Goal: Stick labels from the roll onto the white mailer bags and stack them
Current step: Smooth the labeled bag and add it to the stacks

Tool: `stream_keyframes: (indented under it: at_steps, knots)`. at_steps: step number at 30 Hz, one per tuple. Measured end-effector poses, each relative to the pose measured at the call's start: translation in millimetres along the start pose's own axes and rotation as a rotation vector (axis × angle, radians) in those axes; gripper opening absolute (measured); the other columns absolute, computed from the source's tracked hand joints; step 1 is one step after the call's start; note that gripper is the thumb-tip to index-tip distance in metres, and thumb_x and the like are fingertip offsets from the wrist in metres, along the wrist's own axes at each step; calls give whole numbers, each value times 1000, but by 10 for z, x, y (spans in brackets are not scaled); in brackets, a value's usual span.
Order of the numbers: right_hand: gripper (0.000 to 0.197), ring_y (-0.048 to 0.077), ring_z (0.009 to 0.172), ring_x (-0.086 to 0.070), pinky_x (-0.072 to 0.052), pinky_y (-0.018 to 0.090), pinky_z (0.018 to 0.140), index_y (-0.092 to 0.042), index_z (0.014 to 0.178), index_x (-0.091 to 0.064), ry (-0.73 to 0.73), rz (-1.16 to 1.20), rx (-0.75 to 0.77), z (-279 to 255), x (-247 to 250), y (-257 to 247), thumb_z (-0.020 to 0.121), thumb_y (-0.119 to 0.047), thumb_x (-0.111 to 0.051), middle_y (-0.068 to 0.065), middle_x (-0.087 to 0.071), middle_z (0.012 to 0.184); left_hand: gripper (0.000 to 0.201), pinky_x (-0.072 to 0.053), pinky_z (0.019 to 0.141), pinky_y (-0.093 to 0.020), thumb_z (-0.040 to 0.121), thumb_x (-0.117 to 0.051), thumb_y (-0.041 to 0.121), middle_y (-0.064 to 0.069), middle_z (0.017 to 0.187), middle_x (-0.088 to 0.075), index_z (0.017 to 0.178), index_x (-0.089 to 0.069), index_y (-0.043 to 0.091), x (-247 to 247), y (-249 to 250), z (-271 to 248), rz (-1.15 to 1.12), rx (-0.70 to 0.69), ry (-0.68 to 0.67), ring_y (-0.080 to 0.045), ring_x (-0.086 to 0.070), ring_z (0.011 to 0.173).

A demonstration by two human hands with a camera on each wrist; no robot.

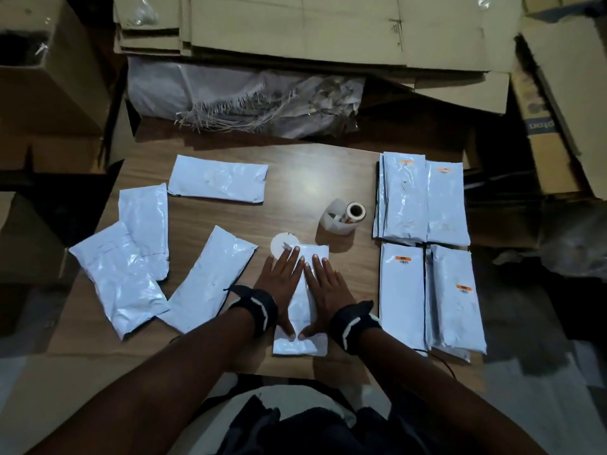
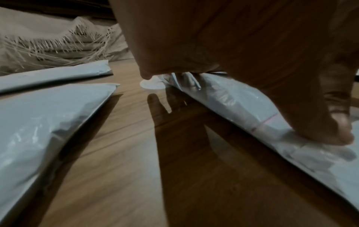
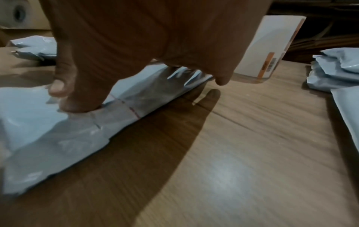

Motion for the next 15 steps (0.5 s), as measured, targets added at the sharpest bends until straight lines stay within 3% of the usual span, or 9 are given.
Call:
stream_keyframes:
  at_steps: [15]
  knots:
    - [161, 30, 144, 28, 1, 51, 119, -20, 149, 27, -28, 68, -53, 71, -82, -18, 43, -68, -85, 8, 34, 156, 169, 9, 116, -58, 37, -82, 75, -19, 154, 33, 150, 21, 3, -29, 61, 9, -9, 116, -46, -36, 31, 142]
Point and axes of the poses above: each hand's wrist, its own z-axis towards the middle knuckle, its own x-axis out of the back of the hand, y = z × x, the point moved 7 cm from there along z, towards the middle knuckle
